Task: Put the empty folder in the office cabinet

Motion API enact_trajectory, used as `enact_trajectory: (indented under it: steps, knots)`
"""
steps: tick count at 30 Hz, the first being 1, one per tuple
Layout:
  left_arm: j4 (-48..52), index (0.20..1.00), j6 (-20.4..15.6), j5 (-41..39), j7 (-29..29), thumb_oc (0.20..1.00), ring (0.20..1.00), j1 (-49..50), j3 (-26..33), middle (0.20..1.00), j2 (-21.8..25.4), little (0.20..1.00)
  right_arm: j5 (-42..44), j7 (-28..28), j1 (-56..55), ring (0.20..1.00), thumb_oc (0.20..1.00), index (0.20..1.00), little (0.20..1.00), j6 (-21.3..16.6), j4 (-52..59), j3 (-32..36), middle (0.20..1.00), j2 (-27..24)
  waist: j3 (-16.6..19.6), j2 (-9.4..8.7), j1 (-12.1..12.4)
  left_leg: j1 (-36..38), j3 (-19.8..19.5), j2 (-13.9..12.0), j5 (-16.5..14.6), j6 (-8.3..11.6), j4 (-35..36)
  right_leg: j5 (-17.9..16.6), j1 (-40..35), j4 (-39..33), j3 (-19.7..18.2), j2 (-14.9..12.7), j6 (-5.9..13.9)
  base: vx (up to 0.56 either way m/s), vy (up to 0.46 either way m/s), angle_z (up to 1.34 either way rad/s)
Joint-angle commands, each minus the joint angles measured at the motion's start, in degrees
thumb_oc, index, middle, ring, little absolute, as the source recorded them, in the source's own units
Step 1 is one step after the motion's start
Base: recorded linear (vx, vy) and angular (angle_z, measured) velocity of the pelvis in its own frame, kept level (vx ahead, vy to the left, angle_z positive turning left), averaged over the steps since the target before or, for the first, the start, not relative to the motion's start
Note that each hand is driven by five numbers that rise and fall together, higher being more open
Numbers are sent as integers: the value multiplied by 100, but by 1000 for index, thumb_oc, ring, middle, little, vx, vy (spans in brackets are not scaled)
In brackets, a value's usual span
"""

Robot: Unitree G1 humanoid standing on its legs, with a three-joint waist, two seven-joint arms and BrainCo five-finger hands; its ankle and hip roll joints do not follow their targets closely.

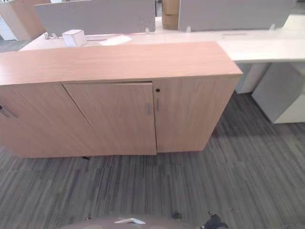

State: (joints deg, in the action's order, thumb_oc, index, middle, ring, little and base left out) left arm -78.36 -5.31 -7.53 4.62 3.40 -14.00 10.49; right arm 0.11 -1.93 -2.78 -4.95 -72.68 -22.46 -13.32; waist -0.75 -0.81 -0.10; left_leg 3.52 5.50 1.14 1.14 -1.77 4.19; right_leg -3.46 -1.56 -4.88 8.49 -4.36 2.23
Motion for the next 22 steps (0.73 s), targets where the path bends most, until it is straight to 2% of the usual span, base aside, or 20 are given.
enact_trajectory:
  steps: [1,22]
  knots:
    - [11,1000,-126,139,33,1000,1000,-135,13,1000,87,1000,23,-7,478,1000,1000,1000,1000,-64,-250,-137,1000,-125,-18,88,103,-238,-195,-149,13,426,-45,238,-97,55,-131,81,207,49,53,-8]
    - [8,1000,-71,-67,162,1000,1000,-46,10,1000,-45,1000,160,-79,410,1000,1000,1000,1000,10,-264,-51,1000,-116,78,83,234,-22,-291,-139,-137,380,69,325,-286,53,-79,12,286,33,27,4]
